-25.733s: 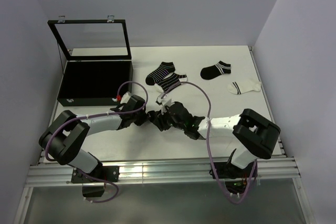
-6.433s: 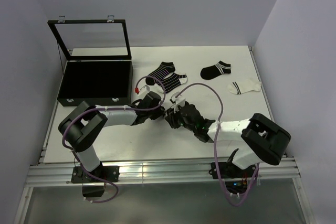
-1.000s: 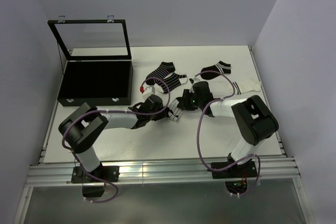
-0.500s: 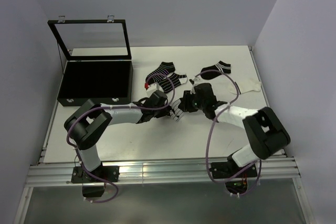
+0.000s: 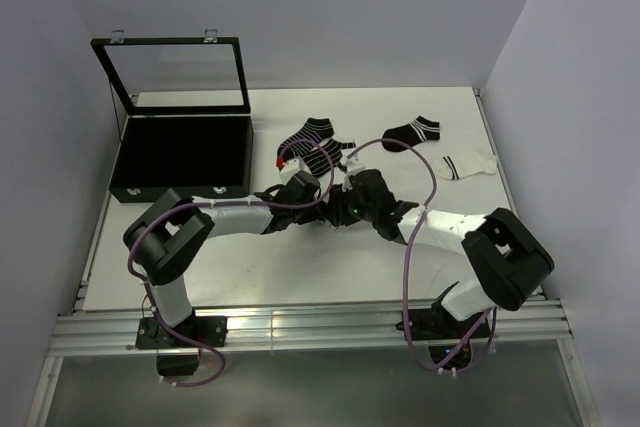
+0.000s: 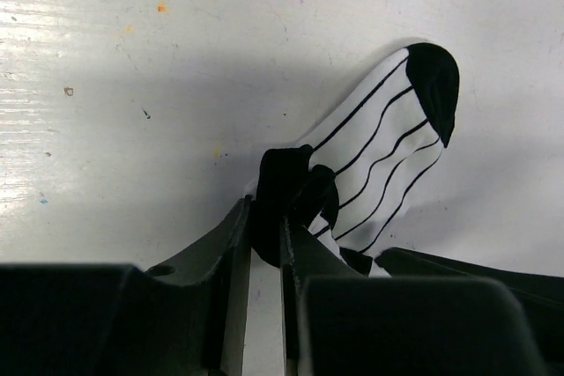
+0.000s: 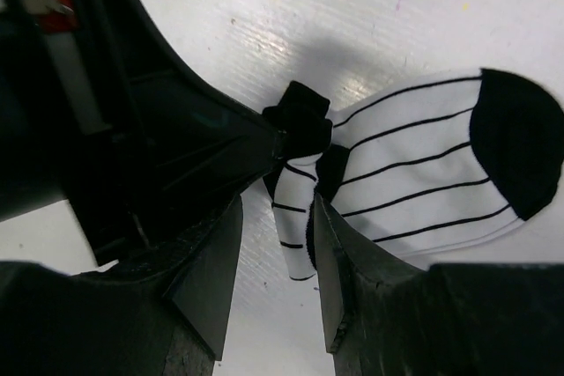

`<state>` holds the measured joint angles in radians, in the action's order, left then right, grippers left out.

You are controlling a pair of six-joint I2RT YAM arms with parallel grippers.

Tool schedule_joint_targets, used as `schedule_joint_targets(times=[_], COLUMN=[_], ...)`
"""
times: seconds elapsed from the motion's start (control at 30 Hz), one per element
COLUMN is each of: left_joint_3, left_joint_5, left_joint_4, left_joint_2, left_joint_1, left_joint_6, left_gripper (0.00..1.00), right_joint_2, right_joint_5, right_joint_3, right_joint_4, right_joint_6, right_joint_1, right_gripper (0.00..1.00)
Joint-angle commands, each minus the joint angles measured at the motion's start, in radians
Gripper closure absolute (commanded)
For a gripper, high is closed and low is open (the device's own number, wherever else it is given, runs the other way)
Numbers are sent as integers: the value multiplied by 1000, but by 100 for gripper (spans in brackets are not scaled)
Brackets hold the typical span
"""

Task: Roll the socks
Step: Roll the sock at the center of the board.

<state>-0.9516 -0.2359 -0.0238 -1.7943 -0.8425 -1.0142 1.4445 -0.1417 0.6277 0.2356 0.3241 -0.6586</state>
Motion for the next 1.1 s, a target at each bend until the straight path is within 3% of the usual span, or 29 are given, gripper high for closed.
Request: schedule_joint_targets(times=[0.0, 0.4, 0.63, 0.9, 1.07], left_joint_3=[10, 7, 31, 79, 125], left_joint_5=[-13, -14, -25, -33, -19], left_joint_4=[130, 136, 128, 114, 58], left_joint_2=[-45, -48, -11, 45, 101], left_joint_1=[-10, -10, -12, -9, -10], left_joint_6=[25, 17, -24, -126, -161], left_gripper=[100, 100, 98, 75, 50], right_joint_2=[30, 108, 134, 175, 240], right_joint_5=[28, 17, -73, -226, -332], right_joint_3=[-14, -68, -127, -204, -214], right_joint_4=[51, 87, 165, 300, 369], right_joint_6=[21, 89, 177, 300, 366], right_joint_1=[-16, -33, 36, 151, 211], right_gripper=[55, 62, 93, 99, 100])
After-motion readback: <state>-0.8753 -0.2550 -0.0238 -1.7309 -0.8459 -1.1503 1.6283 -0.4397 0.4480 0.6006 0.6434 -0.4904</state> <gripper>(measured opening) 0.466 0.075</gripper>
